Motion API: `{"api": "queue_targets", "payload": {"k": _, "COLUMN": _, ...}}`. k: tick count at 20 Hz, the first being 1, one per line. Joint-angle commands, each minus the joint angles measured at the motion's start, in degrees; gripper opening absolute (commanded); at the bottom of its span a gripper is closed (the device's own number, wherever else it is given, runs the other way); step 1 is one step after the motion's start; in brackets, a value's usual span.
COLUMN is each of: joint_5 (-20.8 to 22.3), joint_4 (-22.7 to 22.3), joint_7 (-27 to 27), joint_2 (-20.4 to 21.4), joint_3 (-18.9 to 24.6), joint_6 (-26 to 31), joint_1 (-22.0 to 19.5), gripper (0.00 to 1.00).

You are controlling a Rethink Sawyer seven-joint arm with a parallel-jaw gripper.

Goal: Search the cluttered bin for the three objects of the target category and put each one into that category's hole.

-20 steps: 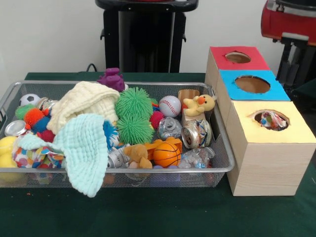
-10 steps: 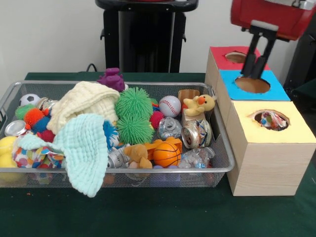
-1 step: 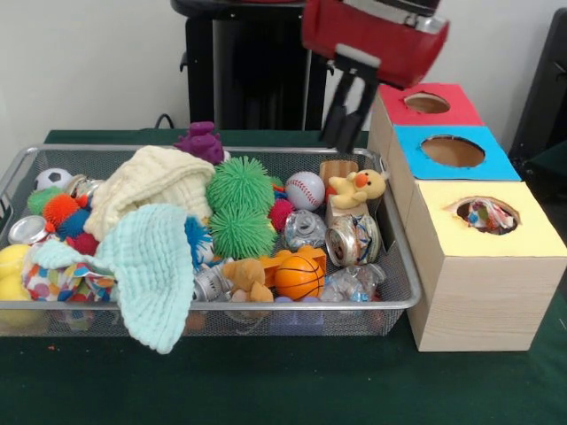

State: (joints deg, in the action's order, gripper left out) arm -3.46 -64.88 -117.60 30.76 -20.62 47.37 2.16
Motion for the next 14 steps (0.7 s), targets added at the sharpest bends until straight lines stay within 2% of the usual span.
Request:
{"api": "queue_targets", "payload": {"k": 1, "joint_5": 5.64, "joint_4": -2.80, "joint_7": 7.37, "joint_2": -1.15, "joint_3": 5.96, "joint_6": -4.60, "joint_1": -4.24, "gripper": 0.00}}
{"api": "queue_targets", "payload": {"k": 4, "joint_5": 6.85, "joint_4": -3.11, "joint_7": 8.06, "joint_2": -1.11, "joint_3": 6.83, "joint_6": -5.80, "joint_1": -5.62, "gripper": 0.00}}
{"api": "queue_targets", "payload": {"k": 7, "joint_5": 8.61, "joint_4": -3.06, "joint_7": 11.80, "joint_2": -1.04, "joint_3": 9.06, "joint_6": -7.54, "joint_1": -8.44, "gripper": 0.00}}
{"api": "queue_targets", "payload": {"k": 14, "joint_5": 12.50, "joint_4": 0.94, "joint_7": 19.01, "joint_2": -2.62, "joint_3": 15.36, "joint_6": -7.80, "joint_1": -14.82, "gripper": 0.00}}
